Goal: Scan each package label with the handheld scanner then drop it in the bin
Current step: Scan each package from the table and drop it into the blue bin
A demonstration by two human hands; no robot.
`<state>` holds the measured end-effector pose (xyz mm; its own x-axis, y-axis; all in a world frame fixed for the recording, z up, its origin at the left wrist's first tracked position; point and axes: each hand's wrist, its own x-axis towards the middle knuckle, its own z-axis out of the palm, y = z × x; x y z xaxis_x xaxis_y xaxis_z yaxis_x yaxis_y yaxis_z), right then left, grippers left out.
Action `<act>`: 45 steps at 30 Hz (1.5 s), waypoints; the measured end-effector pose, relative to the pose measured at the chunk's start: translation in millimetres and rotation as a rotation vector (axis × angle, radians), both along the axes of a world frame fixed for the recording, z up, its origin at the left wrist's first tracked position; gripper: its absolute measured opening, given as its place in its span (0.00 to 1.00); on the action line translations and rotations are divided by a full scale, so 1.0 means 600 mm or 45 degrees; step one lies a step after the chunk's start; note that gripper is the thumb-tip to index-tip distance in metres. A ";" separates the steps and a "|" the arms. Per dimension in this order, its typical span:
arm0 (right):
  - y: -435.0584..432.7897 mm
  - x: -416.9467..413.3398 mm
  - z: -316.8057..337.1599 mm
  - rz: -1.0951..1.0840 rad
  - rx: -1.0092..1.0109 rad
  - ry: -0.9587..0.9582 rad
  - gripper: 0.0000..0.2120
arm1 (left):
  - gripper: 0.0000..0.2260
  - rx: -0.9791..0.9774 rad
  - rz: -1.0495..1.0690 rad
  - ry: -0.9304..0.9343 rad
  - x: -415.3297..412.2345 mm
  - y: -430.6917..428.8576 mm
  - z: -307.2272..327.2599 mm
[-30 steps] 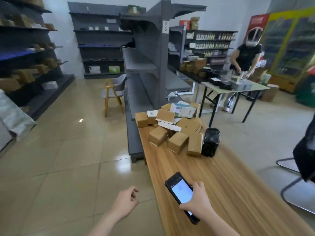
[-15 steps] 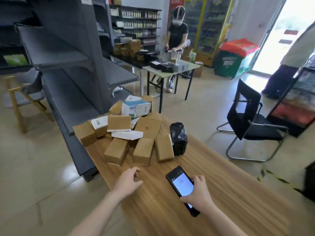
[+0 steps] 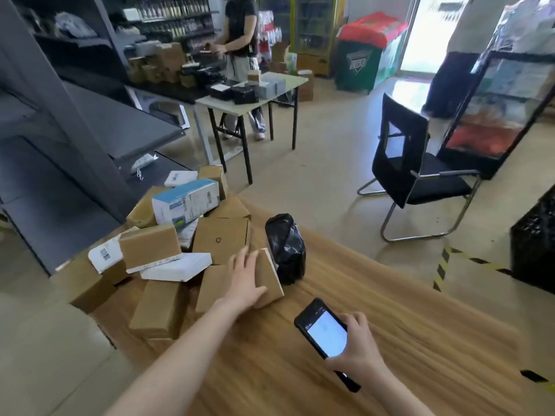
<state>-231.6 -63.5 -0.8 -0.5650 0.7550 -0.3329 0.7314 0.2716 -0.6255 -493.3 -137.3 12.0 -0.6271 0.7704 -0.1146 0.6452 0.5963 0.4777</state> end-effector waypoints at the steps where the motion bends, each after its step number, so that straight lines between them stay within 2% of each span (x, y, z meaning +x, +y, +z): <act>1: 0.007 -0.004 -0.006 0.010 -0.004 -0.008 0.45 | 0.41 -0.057 -0.018 0.051 -0.011 0.018 -0.003; 4: 0.020 -0.013 -0.017 0.019 -0.014 -0.019 0.46 | 0.47 -0.199 -0.089 0.094 -0.044 0.057 -0.013; 7: 0.025 -0.013 -0.024 0.016 -0.016 -0.043 0.45 | 0.48 -0.356 -0.181 0.124 -0.056 0.056 -0.024; 14: 0.015 -0.004 -0.018 -0.019 -0.017 -0.064 0.45 | 0.50 -0.177 -0.201 0.207 -0.008 -0.004 -0.035; 17: 0.000 0.005 -0.015 -0.038 0.007 -0.069 0.44 | 0.46 -0.114 -0.220 0.266 0.018 -0.038 -0.042; 22: -0.032 0.031 -0.005 -0.022 0.036 -0.122 0.45 | 0.31 0.119 -0.293 0.378 0.065 -0.104 -0.058; 26: -0.061 0.055 0.007 0.014 0.088 -0.165 0.44 | 0.27 0.077 -0.306 0.357 0.084 -0.149 -0.067; 28: -0.075 0.066 0.013 0.024 0.106 -0.177 0.45 | 0.29 0.053 -0.336 0.333 0.083 -0.164 -0.064; 33: -0.118 0.089 0.024 0.055 0.152 -0.178 0.45 | 0.41 0.135 -0.363 0.184 0.088 -0.197 -0.051; 38: -0.154 0.111 0.035 0.222 0.255 -0.232 0.45 | 0.51 0.233 -0.385 -0.077 0.115 -0.242 -0.053; 41: -0.174 0.123 0.045 0.324 0.309 -0.278 0.46 | 0.52 0.234 -0.413 -0.120 0.129 -0.267 -0.058; 45: -0.192 0.140 0.061 0.399 0.368 -0.325 0.44 | 0.51 0.230 -0.442 -0.058 0.154 -0.292 -0.060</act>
<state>-147.7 -178.9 36.1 -0.7072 0.6437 -0.2924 0.7069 0.6389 -0.3034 -401.2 -312.7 -24.2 -0.3228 0.9462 0.0203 0.7695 0.2499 0.5877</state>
